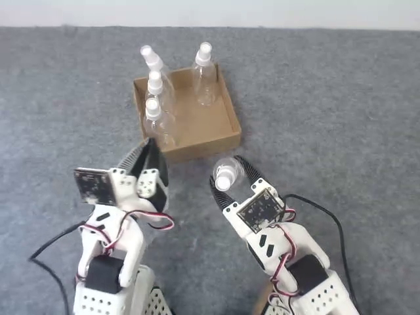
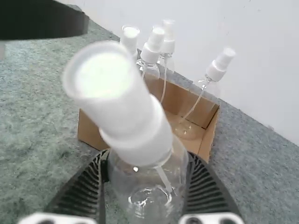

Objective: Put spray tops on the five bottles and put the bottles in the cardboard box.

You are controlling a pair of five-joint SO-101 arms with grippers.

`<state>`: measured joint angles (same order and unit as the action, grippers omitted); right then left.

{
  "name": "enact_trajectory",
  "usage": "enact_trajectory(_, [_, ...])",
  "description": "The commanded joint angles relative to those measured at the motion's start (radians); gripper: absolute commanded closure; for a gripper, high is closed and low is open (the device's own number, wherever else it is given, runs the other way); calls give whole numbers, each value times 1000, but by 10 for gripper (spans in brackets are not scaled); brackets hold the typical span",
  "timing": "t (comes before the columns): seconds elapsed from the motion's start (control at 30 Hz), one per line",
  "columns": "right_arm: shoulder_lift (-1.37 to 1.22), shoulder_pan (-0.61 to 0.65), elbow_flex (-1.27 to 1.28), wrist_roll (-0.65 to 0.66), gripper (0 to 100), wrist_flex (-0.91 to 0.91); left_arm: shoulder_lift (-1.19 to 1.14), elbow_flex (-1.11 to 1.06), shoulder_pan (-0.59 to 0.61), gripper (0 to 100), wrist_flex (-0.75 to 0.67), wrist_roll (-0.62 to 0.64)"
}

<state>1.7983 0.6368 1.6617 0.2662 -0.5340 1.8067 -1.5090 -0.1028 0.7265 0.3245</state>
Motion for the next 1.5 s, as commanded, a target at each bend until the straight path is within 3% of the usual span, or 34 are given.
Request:
enact_trajectory(0.0, [16, -12, 20, 3, 965, 2, 18, 85, 86, 988, 6, 12])
enact_trajectory(0.57, [16, -12, 20, 5, 965, 2, 18, 93, 150, 988, 61, 98])
enact_trajectory(0.8, [10, -10, 20, 5, 965, 2, 18, 148, 249, 988, 61, 140])
enact_trajectory(1.03, [16, -10, 20, 5, 965, 2, 18, 108, 247, 988, 69, 140])
enact_trajectory(1.33, [16, -12, -66, 3, 991, 7, 18, -85, 250, 988, -29, 130])
enact_trajectory(1.47, [8, -12, -147, 3, 992, 1, 14, -179, 253, 988, -146, 49])
